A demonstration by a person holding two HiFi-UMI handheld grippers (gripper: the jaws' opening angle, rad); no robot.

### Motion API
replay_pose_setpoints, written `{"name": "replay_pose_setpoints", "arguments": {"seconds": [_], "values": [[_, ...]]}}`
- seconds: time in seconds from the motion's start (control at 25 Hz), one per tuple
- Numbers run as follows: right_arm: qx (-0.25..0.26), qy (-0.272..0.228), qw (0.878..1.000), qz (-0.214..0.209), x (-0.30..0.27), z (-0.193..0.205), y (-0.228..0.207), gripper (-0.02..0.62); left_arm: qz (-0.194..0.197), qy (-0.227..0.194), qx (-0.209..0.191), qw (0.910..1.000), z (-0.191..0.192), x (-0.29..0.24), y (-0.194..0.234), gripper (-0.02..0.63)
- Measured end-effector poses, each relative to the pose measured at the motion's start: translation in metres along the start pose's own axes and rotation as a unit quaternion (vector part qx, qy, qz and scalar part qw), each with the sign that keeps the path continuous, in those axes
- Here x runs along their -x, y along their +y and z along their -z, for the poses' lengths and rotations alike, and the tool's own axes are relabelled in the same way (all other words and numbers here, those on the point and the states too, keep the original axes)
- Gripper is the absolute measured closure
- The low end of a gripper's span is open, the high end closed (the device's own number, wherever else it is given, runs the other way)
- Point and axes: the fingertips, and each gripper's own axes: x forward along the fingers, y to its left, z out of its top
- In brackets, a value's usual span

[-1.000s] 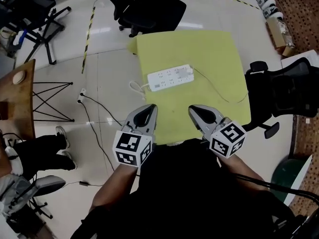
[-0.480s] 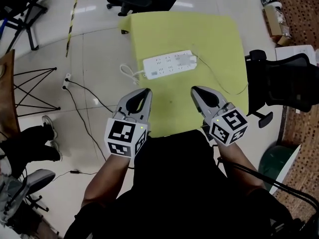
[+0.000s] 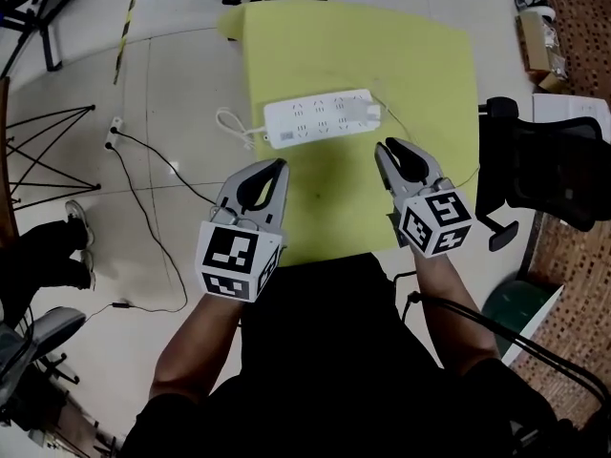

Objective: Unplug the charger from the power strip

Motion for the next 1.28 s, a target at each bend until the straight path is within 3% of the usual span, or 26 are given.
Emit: {"name": "replay_pose_setpoints", "arguments": {"seconds": [0.12,0.64,0.88,0.96,1.28], "values": [[-0.008,0.011,1.0,0.0,-0.017,0.01,-0.013,0.479,-0.006,0.012,0.002,0.9999,0.009,-0.011,0.001,0.6],[0.01,0.014,1.0,0.0,-0.064,0.017,-0.029,0.394,-0.002,0.049,-0.004,0.9988,0.027,-0.043,-0.01,0.6],[0.02,0.031,0.999,0.003,-0.085,0.02,-0.032,0.397,-0.005,0.058,0.002,0.9983,0.032,-0.04,-0.014,0.6],[0.023,0.031,0.999,0.007,-0.087,0.019,-0.034,0.43,-0.009,0.054,0.006,0.9985,0.031,-0.037,-0.014,0.6],[0.006,0.027,0.999,0.02,-0.078,0.01,-0.038,0.454,-0.027,0.036,0.016,0.9989,0.022,-0.017,-0.007,0.6]]}}
